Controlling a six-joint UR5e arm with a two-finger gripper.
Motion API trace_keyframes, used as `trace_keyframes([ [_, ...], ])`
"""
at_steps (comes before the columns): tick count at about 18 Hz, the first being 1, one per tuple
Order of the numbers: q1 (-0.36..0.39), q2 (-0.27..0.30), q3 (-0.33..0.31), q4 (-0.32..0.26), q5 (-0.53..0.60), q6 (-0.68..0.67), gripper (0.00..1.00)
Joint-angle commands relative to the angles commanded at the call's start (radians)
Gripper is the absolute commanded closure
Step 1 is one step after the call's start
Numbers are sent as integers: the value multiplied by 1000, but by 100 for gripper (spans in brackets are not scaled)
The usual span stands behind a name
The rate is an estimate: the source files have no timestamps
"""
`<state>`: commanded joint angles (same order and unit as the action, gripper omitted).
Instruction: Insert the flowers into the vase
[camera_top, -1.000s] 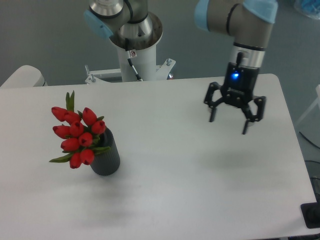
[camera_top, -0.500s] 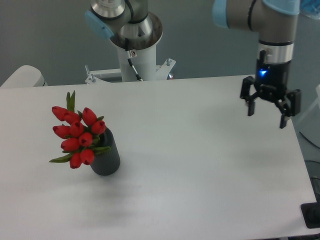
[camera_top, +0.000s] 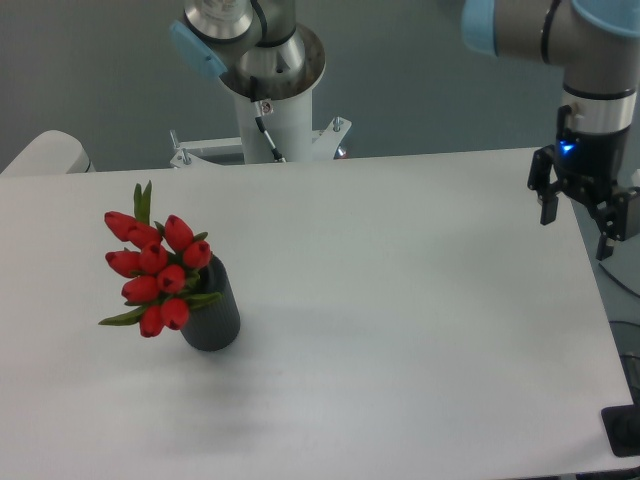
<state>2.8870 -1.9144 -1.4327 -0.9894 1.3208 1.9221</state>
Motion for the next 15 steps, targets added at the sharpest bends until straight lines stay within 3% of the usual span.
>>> trace_keyframes([
  [15,-6,2,-11,5,0,0,0],
])
